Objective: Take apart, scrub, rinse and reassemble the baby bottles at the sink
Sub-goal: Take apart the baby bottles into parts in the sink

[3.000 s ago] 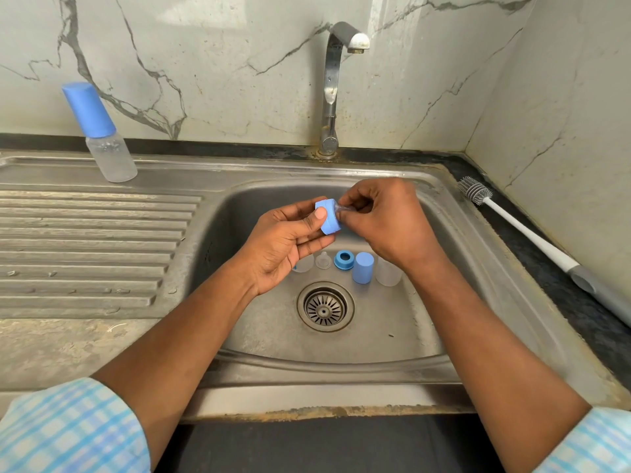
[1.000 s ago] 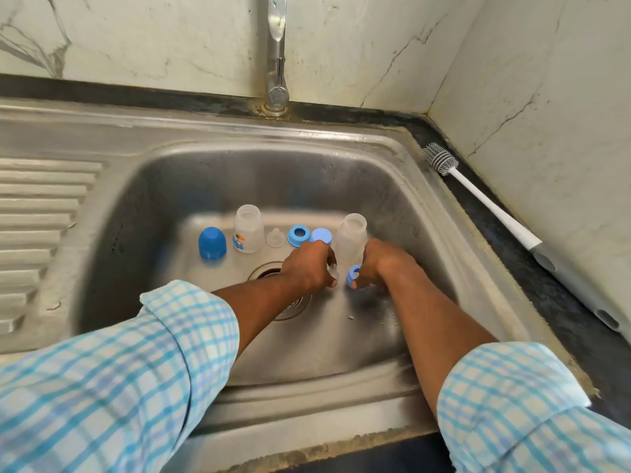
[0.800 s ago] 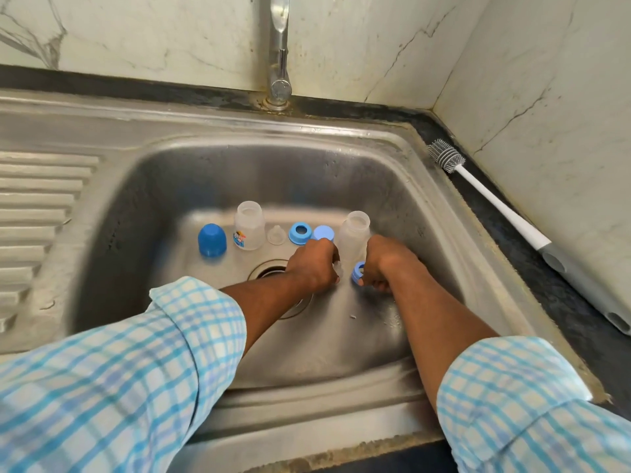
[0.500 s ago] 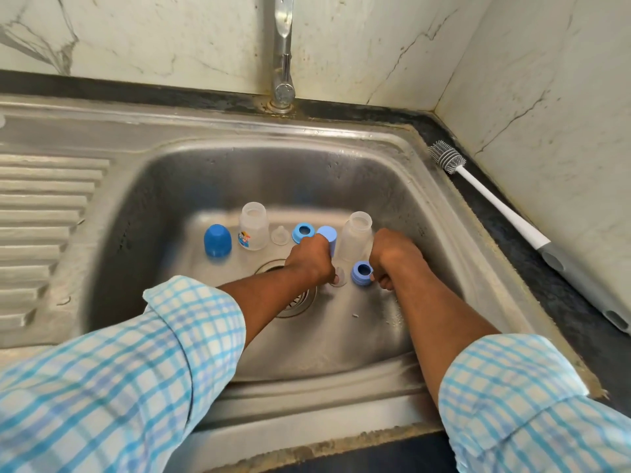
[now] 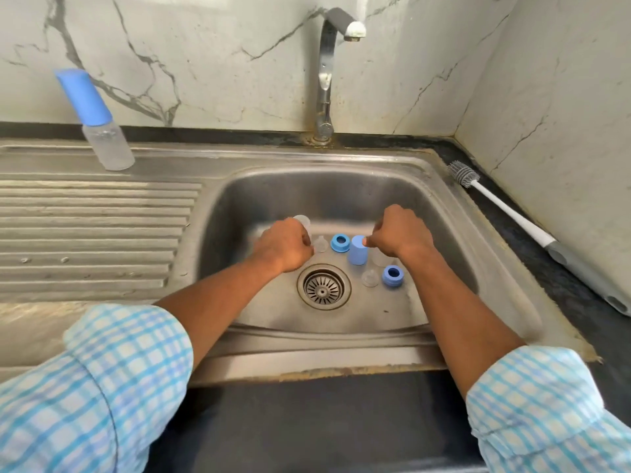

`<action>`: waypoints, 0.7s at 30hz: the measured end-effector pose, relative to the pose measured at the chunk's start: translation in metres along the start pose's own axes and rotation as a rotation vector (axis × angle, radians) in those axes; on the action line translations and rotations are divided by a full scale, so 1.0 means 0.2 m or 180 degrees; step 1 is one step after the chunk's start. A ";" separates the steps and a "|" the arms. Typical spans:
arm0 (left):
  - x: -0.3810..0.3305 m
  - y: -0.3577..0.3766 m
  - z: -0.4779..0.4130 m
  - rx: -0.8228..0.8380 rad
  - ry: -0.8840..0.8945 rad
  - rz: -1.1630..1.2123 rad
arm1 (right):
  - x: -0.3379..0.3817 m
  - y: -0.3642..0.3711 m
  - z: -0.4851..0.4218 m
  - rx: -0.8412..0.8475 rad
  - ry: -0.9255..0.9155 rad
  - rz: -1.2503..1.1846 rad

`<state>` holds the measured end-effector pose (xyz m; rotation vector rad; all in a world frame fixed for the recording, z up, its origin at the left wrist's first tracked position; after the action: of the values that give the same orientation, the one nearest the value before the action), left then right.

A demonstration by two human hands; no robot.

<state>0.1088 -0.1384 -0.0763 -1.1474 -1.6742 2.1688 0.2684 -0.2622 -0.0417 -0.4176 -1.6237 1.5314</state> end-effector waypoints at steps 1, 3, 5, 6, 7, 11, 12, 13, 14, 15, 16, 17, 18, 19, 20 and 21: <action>0.01 -0.04 0.02 -0.0127 0.0012 0.0052 | 0.04 0.01 0.03 -0.0032 -0.0138 -0.0076; 0.06 -0.13 0.04 -0.0396 -0.0023 0.0192 | 0.13 0.03 0.06 -0.0125 -0.0383 -0.0183; 0.11 -0.22 0.06 -0.0656 -0.0017 0.0294 | 0.25 0.06 0.07 -0.0224 -0.0538 -0.0275; 0.14 -0.26 0.06 -0.0787 0.0010 0.0304 | 0.30 0.08 0.07 -0.0269 -0.0595 -0.0309; 0.18 -0.31 0.06 -0.0923 -0.0003 0.0306 | 0.37 0.11 0.07 -0.0283 -0.0677 -0.0318; 0.37 -0.50 0.06 -0.1442 -0.0172 0.0438 | 0.69 0.19 0.06 -0.0354 -0.1020 -0.0440; 0.43 -0.54 0.06 -0.1538 -0.0225 0.0509 | 0.78 0.21 0.05 -0.0351 -0.1082 -0.0511; 0.48 -0.59 0.06 -0.1621 -0.0280 0.0577 | 0.86 0.23 0.03 -0.0342 -0.1106 -0.0587; 0.55 -0.64 0.06 -0.1710 -0.0361 0.0654 | 0.96 0.25 0.02 -0.0328 -0.1149 -0.0633; 0.61 -0.68 0.06 -0.1817 -0.0440 0.0738 | 1.05 0.27 0.00 -0.0297 -0.1204 -0.0658; 0.64 -0.71 0.05 -0.1899 -0.0500 0.0816 | 1.10 0.28 -0.01 -0.0268 -0.1224 -0.0691; 0.72 -0.75 0.04 -0.2014 -0.0633 0.0882 | 1.20 0.31 -0.03 -0.0222 -0.1276 -0.0735; 0.79 -0.80 0.02 -0.2101 -0.0775 0.0941 | 1.30 0.34 -0.04 -0.0194 -0.1322 -0.0790; 0.81 -0.82 0.01 -0.2150 -0.0856 0.1030 | 1.32 0.33 -0.05 -0.0184 -0.1334 -0.0835; 0.85 -0.85 -0.01 -0.2193 -0.0940 0.1105 | 1.37 0.35 -0.07 -0.0153 -0.1377 -0.0881; 0.89 -0.87 -0.02 -0.2255 -0.1019 0.1154 | 1.43 0.37 -0.08 -0.0099 -0.1441 -0.0919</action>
<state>-0.0653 0.0253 -0.0048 -1.3982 -2.7038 2.0810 0.0907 -0.0280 -0.0136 0.1606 -1.9528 1.4444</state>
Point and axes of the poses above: each hand's wrist, its own z-axis away from the middle knuckle, its own y-axis out of the palm, x = y × z, the point moved 2 cm from there along -z, towards the middle knuckle
